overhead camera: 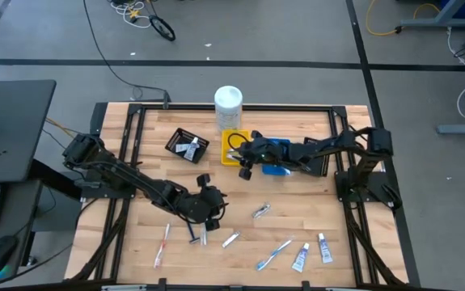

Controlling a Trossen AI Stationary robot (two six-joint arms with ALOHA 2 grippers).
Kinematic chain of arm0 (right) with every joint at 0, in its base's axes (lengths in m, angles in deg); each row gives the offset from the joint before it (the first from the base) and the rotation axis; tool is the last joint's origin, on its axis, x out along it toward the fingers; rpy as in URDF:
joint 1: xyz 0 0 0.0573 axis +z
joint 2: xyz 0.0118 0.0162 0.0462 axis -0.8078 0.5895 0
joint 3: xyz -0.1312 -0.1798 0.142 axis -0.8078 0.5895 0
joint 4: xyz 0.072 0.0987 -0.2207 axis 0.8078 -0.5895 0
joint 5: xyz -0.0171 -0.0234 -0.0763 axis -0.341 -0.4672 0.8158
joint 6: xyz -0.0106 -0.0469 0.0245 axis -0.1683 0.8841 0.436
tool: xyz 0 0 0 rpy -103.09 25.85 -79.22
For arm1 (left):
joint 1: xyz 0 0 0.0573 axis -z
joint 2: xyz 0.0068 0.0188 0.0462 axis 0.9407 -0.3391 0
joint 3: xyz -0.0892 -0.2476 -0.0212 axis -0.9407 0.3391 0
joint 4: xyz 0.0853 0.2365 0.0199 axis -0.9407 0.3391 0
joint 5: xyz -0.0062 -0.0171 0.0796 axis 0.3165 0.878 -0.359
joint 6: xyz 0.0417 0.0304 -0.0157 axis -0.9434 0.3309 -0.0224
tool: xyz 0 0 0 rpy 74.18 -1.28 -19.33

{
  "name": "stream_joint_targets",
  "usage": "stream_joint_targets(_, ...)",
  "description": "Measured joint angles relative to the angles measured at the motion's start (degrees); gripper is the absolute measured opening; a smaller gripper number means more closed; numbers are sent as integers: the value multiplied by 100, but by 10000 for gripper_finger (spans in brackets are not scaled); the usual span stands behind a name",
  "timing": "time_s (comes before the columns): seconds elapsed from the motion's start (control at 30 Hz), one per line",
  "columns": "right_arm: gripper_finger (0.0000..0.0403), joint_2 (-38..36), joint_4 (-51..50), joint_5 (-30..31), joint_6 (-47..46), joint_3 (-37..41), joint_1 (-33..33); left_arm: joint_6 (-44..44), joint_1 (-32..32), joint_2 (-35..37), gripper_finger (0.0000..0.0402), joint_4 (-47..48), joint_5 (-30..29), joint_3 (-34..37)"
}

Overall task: Pick & Place Travel size toiletries
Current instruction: Put the blue toothbrush into the blue bin

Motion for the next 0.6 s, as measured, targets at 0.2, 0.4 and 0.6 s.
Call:
stream_joint_targets(0.2, 134, -751, -791, -11, 131, -2, 442, -450, -181, 0, 128, 7, 123, 0)
stream_joint_targets(0.4, 134, -1276, -2338, -21, -287, -2, 905, -541, -579, 0, 128, 10, 713, 0)
stream_joint_targets(0.6, 134, -1356, -4037, -795, -1123, -2, 1378, -608, -1123, 0, 128, 53, 924, 0)
